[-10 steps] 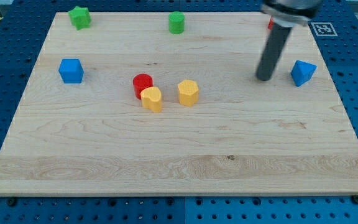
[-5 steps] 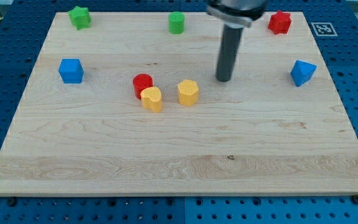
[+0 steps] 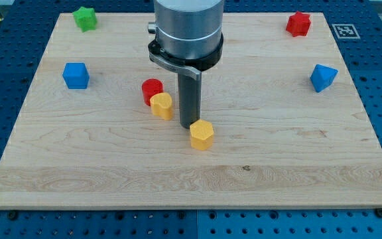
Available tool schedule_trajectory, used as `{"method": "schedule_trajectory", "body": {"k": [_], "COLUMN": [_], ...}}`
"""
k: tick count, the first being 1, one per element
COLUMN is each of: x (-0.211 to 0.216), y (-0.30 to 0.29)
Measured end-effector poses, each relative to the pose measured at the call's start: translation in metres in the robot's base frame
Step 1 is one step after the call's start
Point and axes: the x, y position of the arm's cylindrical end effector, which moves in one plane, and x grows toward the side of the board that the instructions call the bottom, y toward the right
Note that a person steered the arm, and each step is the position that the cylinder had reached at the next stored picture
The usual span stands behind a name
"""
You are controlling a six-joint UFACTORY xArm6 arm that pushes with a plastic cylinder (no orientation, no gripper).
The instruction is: Push the yellow hexagon towards the bottom left
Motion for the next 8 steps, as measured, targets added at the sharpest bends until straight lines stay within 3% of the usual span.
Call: {"method": "schedule_trajectory", "body": {"k": [4,8], "x": [0.009,0.085], "y": [0.066,-0.021]}}
